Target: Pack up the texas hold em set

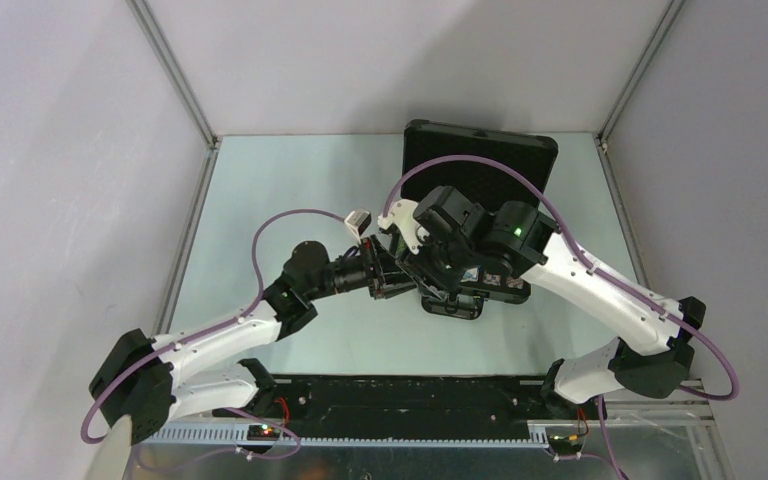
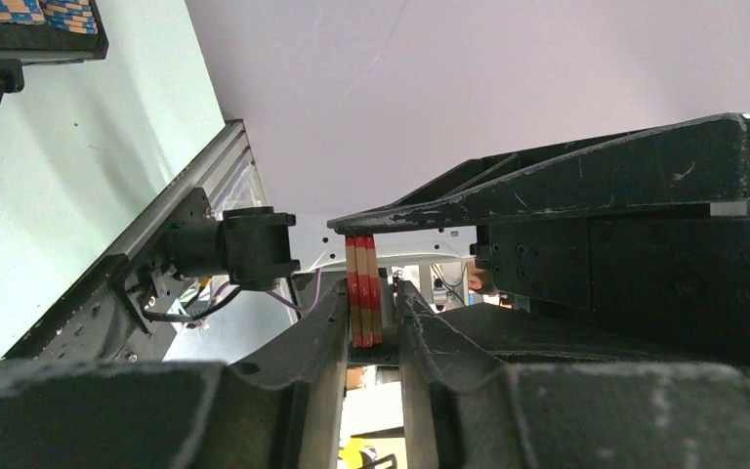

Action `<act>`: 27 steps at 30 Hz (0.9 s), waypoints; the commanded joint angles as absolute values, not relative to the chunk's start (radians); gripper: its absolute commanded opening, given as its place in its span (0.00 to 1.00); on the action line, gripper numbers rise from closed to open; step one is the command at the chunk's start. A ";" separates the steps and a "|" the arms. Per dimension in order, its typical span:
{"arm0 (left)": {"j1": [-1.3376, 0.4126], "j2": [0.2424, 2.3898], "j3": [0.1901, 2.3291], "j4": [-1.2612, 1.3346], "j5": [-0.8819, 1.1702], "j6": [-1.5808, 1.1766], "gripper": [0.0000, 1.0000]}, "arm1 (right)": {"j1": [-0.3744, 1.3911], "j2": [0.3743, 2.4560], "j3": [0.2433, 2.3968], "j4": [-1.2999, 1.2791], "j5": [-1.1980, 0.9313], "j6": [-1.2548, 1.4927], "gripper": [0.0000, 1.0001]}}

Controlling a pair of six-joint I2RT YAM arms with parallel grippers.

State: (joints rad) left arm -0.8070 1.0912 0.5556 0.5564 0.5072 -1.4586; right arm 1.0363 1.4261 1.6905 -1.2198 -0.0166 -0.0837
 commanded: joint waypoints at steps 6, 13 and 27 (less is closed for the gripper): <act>-0.828 1.088 0.566 0.589 0.517 -1.455 0.23 | 1.029 1.400 1.695 -1.169 -0.006 -0.108 0.00; -0.834 1.092 0.566 0.589 0.515 -1.453 0.08 | 1.031 1.398 1.698 -1.169 -0.006 -0.111 0.00; -0.838 1.091 0.562 0.589 0.501 -1.448 0.00 | 1.032 1.381 1.697 -1.163 -0.053 -0.116 0.48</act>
State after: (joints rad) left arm -0.8204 1.0943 0.5552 0.5522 0.4831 -1.4658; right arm 1.0344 1.4204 1.6886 -1.2160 -0.0162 -0.0925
